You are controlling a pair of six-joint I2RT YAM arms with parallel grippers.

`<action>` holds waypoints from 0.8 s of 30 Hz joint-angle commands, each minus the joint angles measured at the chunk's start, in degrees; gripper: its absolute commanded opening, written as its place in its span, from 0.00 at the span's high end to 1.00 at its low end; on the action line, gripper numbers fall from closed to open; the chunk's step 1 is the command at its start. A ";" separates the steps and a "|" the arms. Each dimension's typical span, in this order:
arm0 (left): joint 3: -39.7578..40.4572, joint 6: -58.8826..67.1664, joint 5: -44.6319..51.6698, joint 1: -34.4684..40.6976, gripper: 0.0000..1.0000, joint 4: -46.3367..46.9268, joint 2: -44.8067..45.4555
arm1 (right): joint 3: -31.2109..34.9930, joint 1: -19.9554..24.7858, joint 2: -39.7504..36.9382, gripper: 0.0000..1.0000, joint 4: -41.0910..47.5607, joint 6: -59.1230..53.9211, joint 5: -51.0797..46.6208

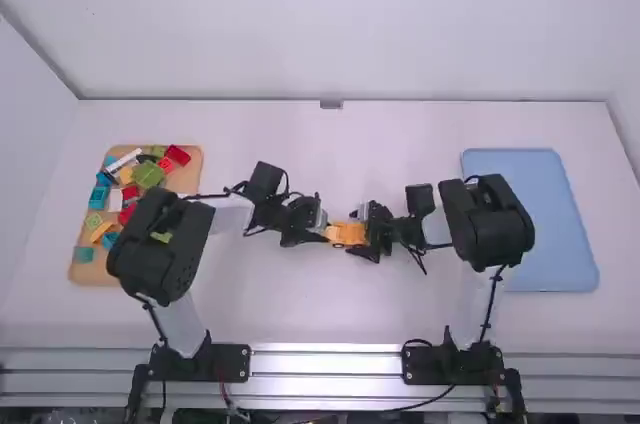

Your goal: Assemble lego blocks to make yellow taxi

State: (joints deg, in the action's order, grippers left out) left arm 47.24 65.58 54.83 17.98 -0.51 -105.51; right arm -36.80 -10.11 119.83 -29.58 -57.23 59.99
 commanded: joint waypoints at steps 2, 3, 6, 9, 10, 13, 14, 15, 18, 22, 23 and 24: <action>0.37 -0.20 1.05 0.37 0.98 -0.15 1.38 | 0.42 0.07 0.83 0.20 0.09 -1.97 0.44; 0.39 -0.20 1.05 0.48 0.98 -0.20 1.38 | 0.72 0.04 0.83 0.21 0.02 -2.45 0.44; 0.39 -0.17 1.25 0.46 0.98 -0.33 1.38 | 0.74 0.04 0.83 0.28 0.31 -2.80 0.44; 0.37 -0.17 1.22 0.55 0.98 -0.26 1.38 | 0.83 -0.50 0.83 0.36 -0.11 -2.82 0.31; 0.37 -0.17 1.22 0.68 0.98 -0.24 1.38 | 0.79 -0.48 0.83 0.37 0.02 -2.82 0.22; 0.37 -0.22 1.20 1.40 0.98 -0.33 1.38 | 0.85 -0.33 0.83 0.41 0.04 -2.80 0.22; 0.37 -0.17 1.22 1.66 0.98 -0.37 1.38 | 0.87 -0.33 0.83 0.45 0.07 -2.75 0.24; 0.37 -0.20 1.14 1.90 0.98 -0.33 1.38 | 0.79 -0.33 0.83 0.47 0.39 -2.80 0.26; 0.37 -0.20 1.01 2.36 0.98 -0.33 1.38 | 0.87 -0.55 0.83 0.48 0.37 -2.84 0.46; 0.37 -0.22 0.83 2.34 0.98 -0.11 1.38 | 0.76 -0.52 0.83 0.49 1.49 -2.84 0.42; 0.37 -0.46 0.28 2.40 0.98 -0.13 1.38 | 0.72 -0.52 0.83 0.49 1.75 -2.80 0.50; 0.37 -1.42 -0.37 2.36 0.98 -0.42 1.38 | 0.87 -0.55 0.83 0.49 1.73 -2.82 0.44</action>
State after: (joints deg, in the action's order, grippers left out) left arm 47.24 65.52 54.68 20.05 -0.91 -105.51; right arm -36.47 -10.37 119.83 -28.38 -59.75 61.12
